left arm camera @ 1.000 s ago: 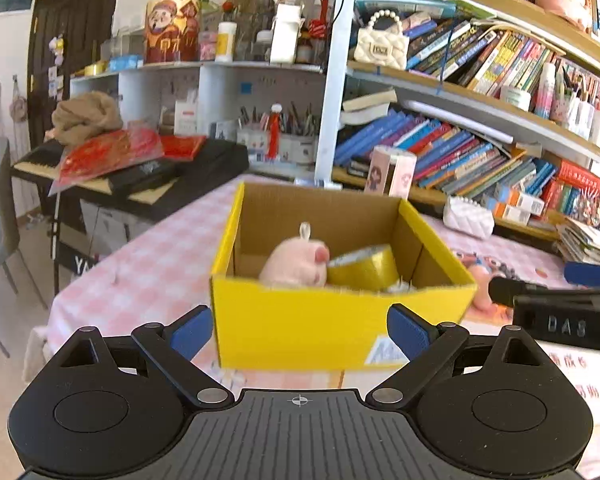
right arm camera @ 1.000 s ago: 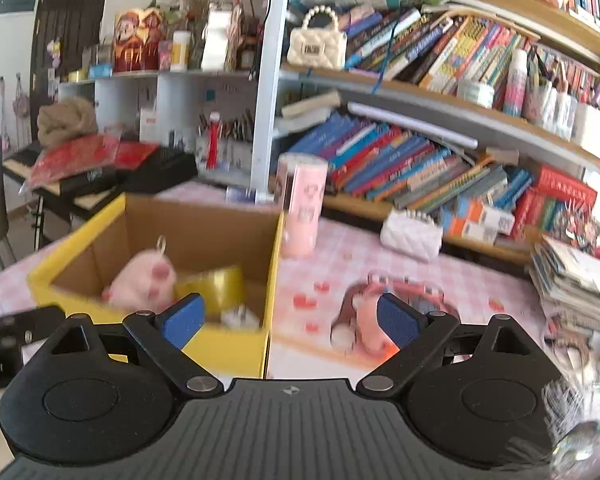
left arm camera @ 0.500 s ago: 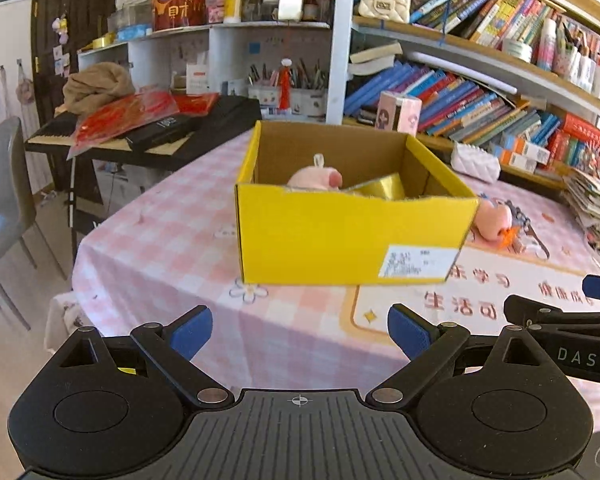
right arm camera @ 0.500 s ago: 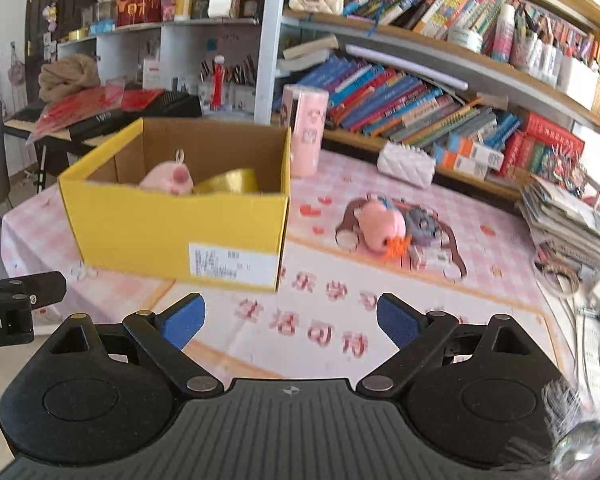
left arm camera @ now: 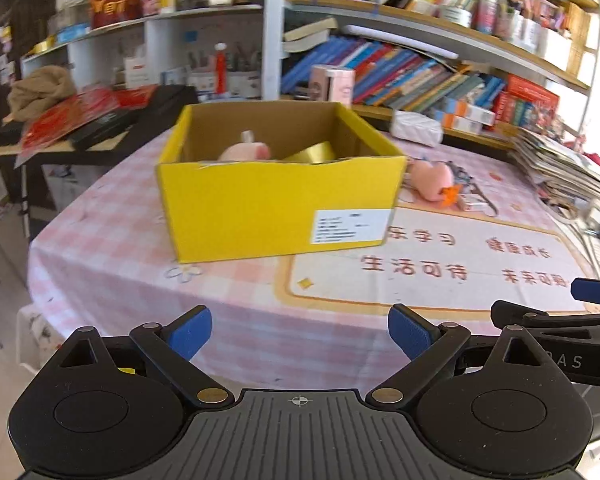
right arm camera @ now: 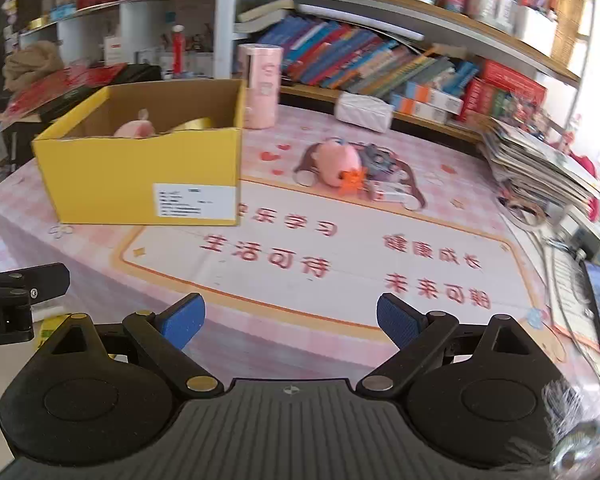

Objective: Organize objects
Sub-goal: 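Withdraw both open grippers from the box toward the remaining toys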

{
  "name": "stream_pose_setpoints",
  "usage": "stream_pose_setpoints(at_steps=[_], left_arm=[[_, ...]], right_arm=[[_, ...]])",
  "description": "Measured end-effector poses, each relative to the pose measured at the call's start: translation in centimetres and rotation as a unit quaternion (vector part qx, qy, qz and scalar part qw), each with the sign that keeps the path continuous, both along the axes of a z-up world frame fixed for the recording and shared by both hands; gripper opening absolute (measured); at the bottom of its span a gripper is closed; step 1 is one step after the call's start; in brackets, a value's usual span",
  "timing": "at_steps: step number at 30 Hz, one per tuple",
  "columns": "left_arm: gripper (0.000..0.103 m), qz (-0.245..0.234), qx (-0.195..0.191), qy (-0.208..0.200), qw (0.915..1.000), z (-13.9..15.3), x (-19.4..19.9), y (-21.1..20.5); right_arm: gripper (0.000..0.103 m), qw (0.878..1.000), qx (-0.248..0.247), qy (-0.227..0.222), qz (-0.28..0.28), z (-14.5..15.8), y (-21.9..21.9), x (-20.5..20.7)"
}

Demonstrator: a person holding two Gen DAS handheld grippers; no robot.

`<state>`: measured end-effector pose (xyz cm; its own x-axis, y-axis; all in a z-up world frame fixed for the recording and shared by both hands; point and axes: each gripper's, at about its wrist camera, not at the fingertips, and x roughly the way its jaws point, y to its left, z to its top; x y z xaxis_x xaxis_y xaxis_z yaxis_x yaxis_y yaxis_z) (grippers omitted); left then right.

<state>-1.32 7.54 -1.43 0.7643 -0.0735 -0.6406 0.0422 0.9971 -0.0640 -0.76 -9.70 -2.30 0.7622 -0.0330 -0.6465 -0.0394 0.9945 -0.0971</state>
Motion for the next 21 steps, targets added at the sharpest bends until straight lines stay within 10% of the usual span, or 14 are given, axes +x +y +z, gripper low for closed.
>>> stream_pose_setpoints(at_steps=[21], left_arm=[[0.097, -0.074, 0.007, -0.002, 0.9972, 0.1, 4.3, -6.0]], right_arm=[[0.093, 0.997, 0.006, 0.003, -0.083, 0.0, -6.4, 1.6]])
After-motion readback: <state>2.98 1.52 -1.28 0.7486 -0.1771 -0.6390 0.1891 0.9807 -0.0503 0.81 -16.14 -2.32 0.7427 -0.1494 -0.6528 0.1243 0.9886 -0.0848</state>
